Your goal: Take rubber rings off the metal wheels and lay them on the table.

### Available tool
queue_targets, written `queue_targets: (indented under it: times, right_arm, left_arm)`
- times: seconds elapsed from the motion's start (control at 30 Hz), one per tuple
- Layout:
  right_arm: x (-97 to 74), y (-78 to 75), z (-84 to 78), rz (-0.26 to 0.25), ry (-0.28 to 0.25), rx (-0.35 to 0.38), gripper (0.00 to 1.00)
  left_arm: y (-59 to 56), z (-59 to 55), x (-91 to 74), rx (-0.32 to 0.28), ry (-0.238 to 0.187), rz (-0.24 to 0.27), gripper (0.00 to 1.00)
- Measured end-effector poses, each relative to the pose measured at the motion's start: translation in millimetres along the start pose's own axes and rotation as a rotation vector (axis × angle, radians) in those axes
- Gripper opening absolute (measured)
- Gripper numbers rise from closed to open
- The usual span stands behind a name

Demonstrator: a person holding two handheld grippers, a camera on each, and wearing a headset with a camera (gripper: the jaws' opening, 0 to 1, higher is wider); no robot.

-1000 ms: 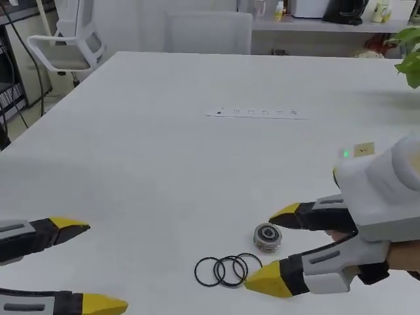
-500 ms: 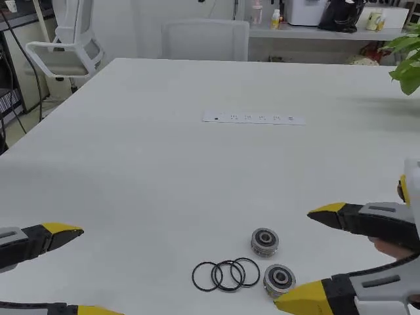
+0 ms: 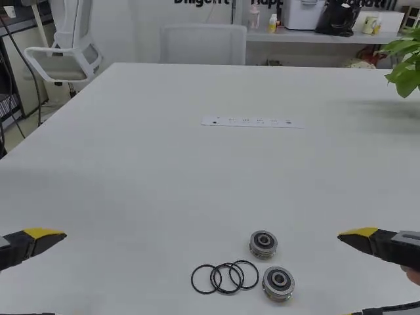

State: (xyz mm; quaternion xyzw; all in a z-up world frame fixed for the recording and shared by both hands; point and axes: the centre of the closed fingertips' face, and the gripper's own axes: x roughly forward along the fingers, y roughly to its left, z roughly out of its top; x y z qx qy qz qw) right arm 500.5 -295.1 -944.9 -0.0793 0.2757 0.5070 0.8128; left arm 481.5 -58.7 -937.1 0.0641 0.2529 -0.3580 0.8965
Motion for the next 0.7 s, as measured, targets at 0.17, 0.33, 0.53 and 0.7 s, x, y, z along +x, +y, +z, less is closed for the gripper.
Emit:
queue_targets:
  times: [0.17,0.33,0.53,0.7]
  right_arm:
    - [-3.1,-2.9,-9.5,-0.019,0.016,0.028,0.99]
    - [-5.5,-3.5,-21.3,-0.038,0.04,0.056,0.99]
    - [-7.8,-4.4,-29.4,-0.05,0.056,0.07,0.99]
    - [-9.5,-6.0,-29.0,-0.062,0.049,0.078,0.99]
  left_arm:
    - [-0.4,3.6,-2.7,-0.008,-0.029,0.001,0.98]
    - [3.3,4.2,-3.6,-0.012,-0.041,0.023,1.0]
    - [2.9,3.6,-3.6,-0.011,-0.037,0.028,1.0]
    - [3.0,3.1,-3.7,-0.014,-0.037,0.028,1.0]
